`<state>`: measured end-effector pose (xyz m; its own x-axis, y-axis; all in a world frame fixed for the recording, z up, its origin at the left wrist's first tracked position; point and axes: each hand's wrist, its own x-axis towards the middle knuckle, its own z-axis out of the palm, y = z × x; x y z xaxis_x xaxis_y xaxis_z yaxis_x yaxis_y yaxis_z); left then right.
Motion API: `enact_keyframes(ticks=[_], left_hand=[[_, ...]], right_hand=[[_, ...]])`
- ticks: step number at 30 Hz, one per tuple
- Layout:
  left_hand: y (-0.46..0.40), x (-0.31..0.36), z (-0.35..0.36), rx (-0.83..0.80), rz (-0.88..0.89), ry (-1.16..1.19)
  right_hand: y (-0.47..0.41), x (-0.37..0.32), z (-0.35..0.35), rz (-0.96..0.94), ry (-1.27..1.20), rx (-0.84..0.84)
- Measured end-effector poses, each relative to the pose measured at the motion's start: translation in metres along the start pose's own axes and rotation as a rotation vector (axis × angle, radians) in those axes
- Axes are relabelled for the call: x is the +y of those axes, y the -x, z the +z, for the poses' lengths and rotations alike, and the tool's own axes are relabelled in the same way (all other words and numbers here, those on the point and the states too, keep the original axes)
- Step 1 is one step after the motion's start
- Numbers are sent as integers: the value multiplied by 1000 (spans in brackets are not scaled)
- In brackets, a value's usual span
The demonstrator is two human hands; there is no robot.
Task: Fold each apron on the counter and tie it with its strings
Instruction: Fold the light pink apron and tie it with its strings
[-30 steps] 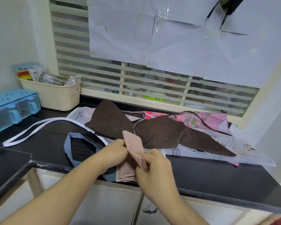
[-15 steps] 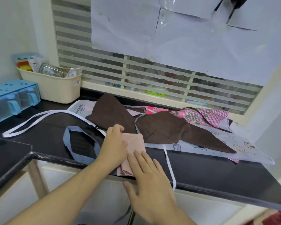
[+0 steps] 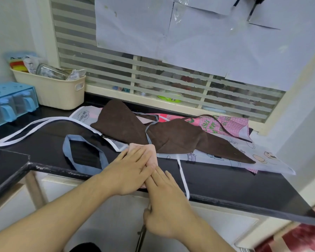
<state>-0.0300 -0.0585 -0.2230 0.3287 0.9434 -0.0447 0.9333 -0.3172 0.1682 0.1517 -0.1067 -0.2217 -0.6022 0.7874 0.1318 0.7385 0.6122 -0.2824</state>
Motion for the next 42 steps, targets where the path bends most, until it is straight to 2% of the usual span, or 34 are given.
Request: enact_keyframes(ticks=[4,7,9,13,17,22,28,32,37,42], left_hand=[[2,6,5,43,-76,3],[1,9,4,43,-105,-38],[0,8,5,54,-93,-33],[-1,1,11,147,-25,10],[-2,-4,9,89,-18,32],[10,-9,-4,-6,-5,-68],[14,-15,-3,16,-10,-58],[18,-11,-9,34,-17,-35],[52,-10,-16,263,77,96],[77,-26,-4,121,199,3]], right_hand=[[-3,14,-26,56,-174,3],[-10,22,-42,209,-241,230],[-20,18,-51,202,-213,316],[-57,14,-44,100,-201,234],[-73,33,-8,41,-208,108],[-72,50,-5,96,-23,6],[-76,47,-1,109,105,17],[-75,43,-10,27,160,102],[-39,42,-23,-94,117,99],[-1,37,-23,-164,50,61]])
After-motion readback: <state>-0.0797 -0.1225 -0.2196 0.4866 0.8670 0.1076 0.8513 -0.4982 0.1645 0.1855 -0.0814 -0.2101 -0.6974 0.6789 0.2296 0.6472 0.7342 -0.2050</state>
